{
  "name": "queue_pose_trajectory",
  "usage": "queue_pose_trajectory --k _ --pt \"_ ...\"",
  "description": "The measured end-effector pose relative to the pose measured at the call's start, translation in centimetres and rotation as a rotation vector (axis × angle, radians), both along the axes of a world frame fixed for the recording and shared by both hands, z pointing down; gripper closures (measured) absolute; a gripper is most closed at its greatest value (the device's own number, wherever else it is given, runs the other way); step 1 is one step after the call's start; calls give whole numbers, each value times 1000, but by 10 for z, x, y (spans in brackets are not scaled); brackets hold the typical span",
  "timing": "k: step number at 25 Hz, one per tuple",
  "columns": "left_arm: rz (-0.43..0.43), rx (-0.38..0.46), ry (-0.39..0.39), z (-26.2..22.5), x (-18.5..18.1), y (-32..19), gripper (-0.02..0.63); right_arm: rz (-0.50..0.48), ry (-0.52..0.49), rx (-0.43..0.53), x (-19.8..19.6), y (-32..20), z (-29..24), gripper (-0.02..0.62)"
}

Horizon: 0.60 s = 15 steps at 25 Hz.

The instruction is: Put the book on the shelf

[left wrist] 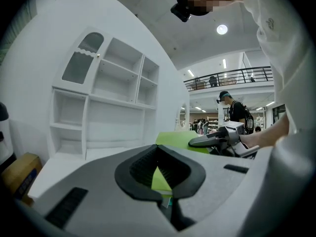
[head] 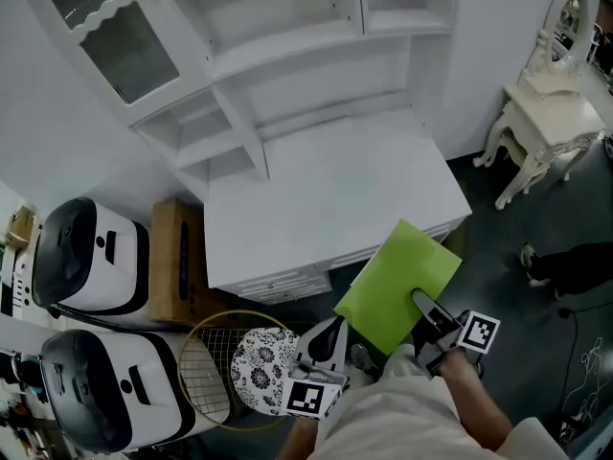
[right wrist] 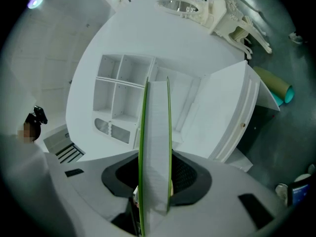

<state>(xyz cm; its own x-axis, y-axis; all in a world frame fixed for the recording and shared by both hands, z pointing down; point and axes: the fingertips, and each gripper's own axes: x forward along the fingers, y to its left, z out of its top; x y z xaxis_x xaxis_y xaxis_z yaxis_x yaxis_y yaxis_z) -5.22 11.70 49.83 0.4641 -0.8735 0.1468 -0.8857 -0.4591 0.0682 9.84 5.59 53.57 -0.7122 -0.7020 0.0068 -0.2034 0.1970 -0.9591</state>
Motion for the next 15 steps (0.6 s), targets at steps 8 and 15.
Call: queue_pose_trajectory --k 8,15 --pt "6 5 57 -2 -6 -19 604 18 -6 -9 -7 -18 -3 449" --pt "-19 3 53 -3 -15 -48 603 10 -8 -13 -12 -53 1 449"
